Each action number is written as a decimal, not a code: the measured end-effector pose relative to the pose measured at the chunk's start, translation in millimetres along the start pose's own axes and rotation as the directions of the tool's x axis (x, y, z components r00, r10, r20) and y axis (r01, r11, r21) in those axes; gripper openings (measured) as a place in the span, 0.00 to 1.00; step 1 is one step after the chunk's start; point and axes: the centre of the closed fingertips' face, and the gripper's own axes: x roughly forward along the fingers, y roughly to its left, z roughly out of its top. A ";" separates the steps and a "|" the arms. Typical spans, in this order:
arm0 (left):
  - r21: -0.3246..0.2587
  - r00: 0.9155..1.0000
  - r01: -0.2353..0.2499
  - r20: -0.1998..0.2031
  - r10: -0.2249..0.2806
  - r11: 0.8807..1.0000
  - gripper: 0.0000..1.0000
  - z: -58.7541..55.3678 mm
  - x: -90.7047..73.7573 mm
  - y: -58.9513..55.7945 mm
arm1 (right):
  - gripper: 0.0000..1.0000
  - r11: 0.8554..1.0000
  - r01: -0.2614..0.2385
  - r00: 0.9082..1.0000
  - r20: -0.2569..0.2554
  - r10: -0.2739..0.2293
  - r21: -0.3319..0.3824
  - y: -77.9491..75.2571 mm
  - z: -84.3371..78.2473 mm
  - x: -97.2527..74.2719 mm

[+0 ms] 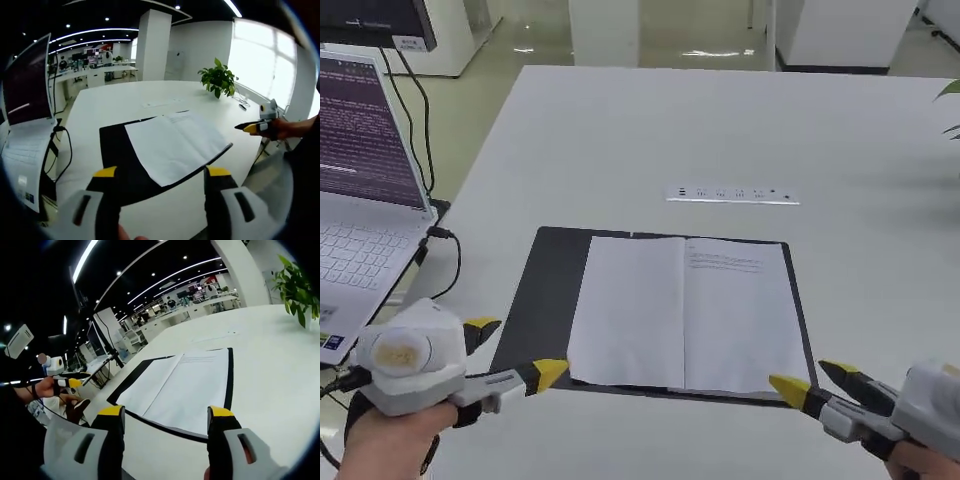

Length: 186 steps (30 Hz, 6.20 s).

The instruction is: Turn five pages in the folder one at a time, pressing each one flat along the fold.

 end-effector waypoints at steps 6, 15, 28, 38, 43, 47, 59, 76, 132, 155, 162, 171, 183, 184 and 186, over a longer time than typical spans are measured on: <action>-0.008 1.000 -0.019 -0.005 0.018 1.000 0.70 -5.5 -4.4 -0.5 | 0.68 1.000 -0.008 1.000 -0.017 0.008 -0.023 4.3 -1.5 -2.7; -0.038 1.000 -0.019 -0.011 0.019 0.999 0.73 -9.6 -5.2 -6.9 | 0.71 1.000 -0.012 1.000 -0.011 0.012 -0.009 11.7 -2.3 -6.0; -0.030 0.999 0.026 -0.022 -0.027 0.999 0.76 -3.9 6.1 -25.0 | 0.77 0.999 -0.023 0.998 -0.061 0.021 -0.035 22.2 -19.7 -13.8; -0.036 0.998 0.059 -0.036 -0.060 0.998 0.75 -8.1 15.6 -38.6 | 0.75 1.000 -0.020 0.998 -0.064 0.020 -0.007 27.7 -27.4 -23.3; -0.028 0.995 0.089 -0.035 -0.090 0.996 0.74 -1.9 20.9 -46.3 | 0.75 1.000 0.001 1.000 -0.019 0.000 0.025 25.3 -21.2 -29.1; -0.012 0.994 0.104 -0.033 -0.105 0.994 0.74 3.2 24.1 -49.5 | 0.76 0.999 0.013 1.000 0.002 -0.013 0.049 24.0 -19.1 -32.2; -0.003 0.987 0.155 -0.031 -0.155 0.988 0.71 10.4 37.5 -65.5 | 0.75 0.996 0.040 0.998 0.046 -0.043 0.080 31.6 -18.0 -37.3; 0.056 0.974 0.221 -0.062 -0.218 0.974 0.71 27.1 59.5 -91.5 | 0.74 0.995 0.086 0.994 0.060 -0.089 0.057 28.9 -12.4 -41.0; 0.193 0.850 0.473 -0.357 -0.387 0.860 0.67 -23.9 269.1 -258.9 | 0.68 0.982 0.149 0.989 -0.024 -0.148 0.113 -10.6 -31.4 -50.4; 0.356 0.891 0.413 -0.346 -0.292 0.838 0.47 -32.5 286.9 -240.9 | 0.64 0.972 0.157 0.987 -0.006 -0.159 0.176 -17.7 -33.3 -50.3; 0.355 0.898 0.404 -0.332 -0.290 0.843 0.41 -30.9 288.2 -238.2 | 0.62 0.969 0.162 0.986 0.011 -0.167 0.187 -20.5 -31.8 -54.2; 0.262 0.899 0.395 -0.309 -0.311 0.881 0.27 -25.8 286.7 -224.4 | 0.61 0.966 0.165 0.985 0.018 -0.172 0.201 -21.1 -33.7 -56.8; 0.077 0.912 0.353 -0.253 -0.324 0.932 0.11 -18.2 271.2 -203.0 | 0.58 0.970 0.152 0.987 0.020 -0.159 0.192 -19.9 -32.1 -51.7; 0.052 0.915 0.347 -0.237 -0.326 0.936 0.10 -15.2 268.0 -200.4 | 0.57 0.970 0.149 0.988 0.020 -0.156 0.192 -20.4 -32.0 -50.3; 0.007 0.926 0.324 -0.205 -0.316 0.946 0.09 -10.3 262.8 -195.4 | 0.57 0.971 0.141 0.989 0.014 -0.146 0.194 -20.7 -32.0 -46.0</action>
